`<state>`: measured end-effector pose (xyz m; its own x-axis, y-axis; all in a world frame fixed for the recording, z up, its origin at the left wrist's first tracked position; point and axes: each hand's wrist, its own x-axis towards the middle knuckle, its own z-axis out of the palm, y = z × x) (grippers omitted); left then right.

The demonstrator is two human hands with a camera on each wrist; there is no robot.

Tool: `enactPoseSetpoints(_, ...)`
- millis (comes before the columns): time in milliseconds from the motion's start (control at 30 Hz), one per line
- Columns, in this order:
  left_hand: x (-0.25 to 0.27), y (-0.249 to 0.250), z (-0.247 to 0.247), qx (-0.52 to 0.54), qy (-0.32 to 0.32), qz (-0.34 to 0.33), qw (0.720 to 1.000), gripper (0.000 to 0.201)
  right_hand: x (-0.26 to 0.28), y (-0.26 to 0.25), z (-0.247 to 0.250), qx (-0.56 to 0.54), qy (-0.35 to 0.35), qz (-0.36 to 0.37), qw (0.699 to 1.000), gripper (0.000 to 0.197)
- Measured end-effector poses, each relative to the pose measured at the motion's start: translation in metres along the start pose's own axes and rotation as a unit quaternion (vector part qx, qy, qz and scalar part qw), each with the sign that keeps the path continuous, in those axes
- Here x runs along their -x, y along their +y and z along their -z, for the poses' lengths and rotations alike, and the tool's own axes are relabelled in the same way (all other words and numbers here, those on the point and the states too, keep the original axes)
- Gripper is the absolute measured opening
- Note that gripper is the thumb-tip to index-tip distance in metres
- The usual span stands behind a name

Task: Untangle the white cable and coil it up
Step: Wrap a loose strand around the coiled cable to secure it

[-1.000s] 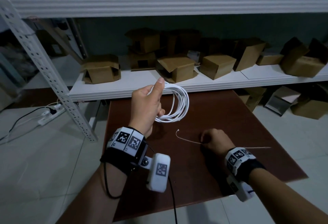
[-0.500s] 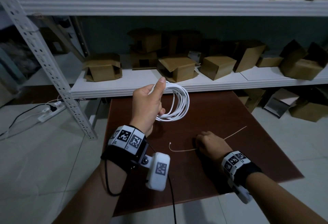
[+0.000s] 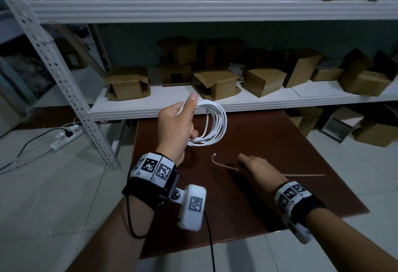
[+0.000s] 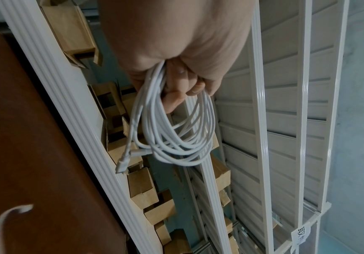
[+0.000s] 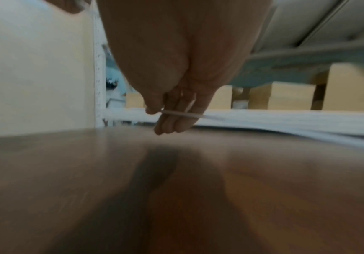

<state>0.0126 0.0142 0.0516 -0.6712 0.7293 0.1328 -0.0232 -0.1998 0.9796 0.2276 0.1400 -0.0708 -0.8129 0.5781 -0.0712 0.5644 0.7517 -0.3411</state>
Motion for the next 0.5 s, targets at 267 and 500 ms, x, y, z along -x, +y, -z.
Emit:
enactPoseSetpoints(267, 0.000, 0.004, 0.010, -0.033, 0.115, -0.070, 0.990, 0.044, 0.015, -0.023, 0.087, -0.072, 0.183, 0.115, 0.974, 0.021)
enactPoseSetpoints(500, -0.007, -0.003, 0.018, -0.051, 0.164, -0.106, 0.979, 0.059, 0.025, -0.068, 0.133, -0.045, 0.271, 0.194, 0.942, 0.009)
